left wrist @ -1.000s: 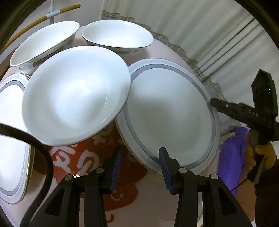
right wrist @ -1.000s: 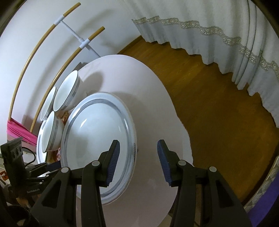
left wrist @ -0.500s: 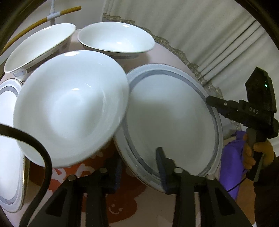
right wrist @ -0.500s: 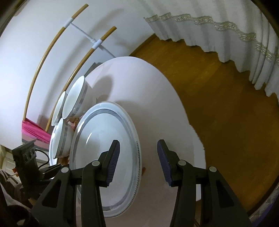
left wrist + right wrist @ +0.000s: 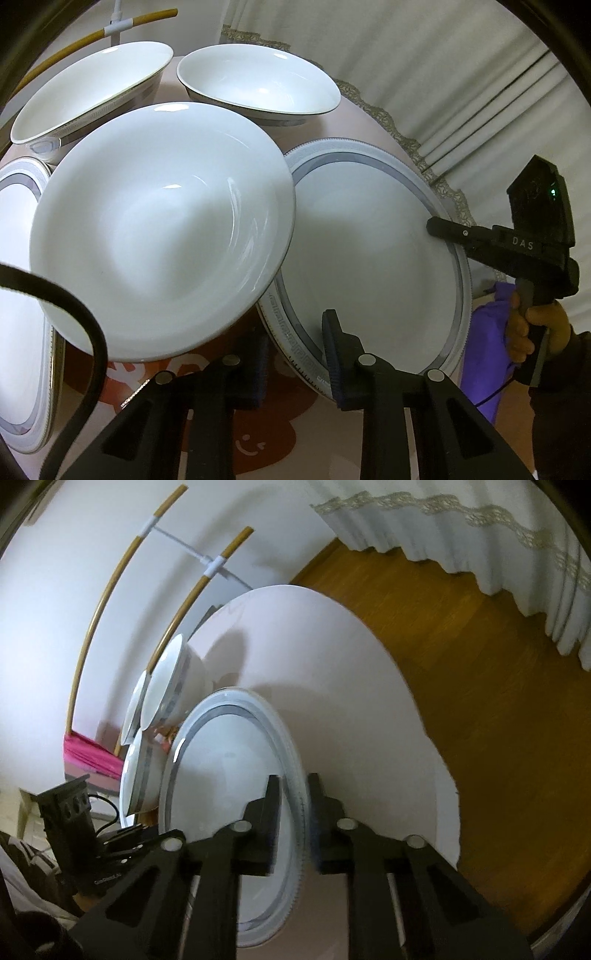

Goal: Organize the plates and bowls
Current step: 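Close the left gripper on the plate stack rim while the right gripper grips it too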

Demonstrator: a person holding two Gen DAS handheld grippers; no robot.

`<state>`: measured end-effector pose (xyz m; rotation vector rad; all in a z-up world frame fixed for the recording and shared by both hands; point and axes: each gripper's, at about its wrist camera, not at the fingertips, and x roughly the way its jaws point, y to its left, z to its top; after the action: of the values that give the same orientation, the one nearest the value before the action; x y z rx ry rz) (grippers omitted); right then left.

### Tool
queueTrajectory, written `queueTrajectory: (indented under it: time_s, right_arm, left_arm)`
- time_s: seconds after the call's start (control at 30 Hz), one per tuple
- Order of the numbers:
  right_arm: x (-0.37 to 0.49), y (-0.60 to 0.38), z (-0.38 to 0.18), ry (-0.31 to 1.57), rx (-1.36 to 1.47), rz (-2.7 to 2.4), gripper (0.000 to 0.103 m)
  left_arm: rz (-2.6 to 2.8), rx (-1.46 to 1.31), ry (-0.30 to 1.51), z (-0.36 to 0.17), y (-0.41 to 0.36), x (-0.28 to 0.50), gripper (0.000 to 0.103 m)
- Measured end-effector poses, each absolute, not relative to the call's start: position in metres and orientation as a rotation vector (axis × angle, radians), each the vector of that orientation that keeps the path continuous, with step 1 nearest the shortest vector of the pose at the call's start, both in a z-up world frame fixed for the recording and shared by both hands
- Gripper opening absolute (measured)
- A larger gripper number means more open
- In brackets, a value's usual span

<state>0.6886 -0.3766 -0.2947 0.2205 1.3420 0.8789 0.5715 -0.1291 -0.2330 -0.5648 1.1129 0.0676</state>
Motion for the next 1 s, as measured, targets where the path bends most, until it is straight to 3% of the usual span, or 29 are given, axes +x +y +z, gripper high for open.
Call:
queueTrajectory:
  time_s: [0.63, 1.0]
  right_arm:
    - [0.662, -0.394, -0.292, 1.363, 0.278, 0.865, 0.009]
    - [0.602, -0.408, -0.293, 1.354, 0.345, 0.805, 0.008]
  left_arm:
    - [-0.021, -0.512, 1.114, -0.223, -0.127, 0.561, 0.021]
    - [-0.125, -0.457, 1.157, -0.223, -0.114, 0.528, 0.021]
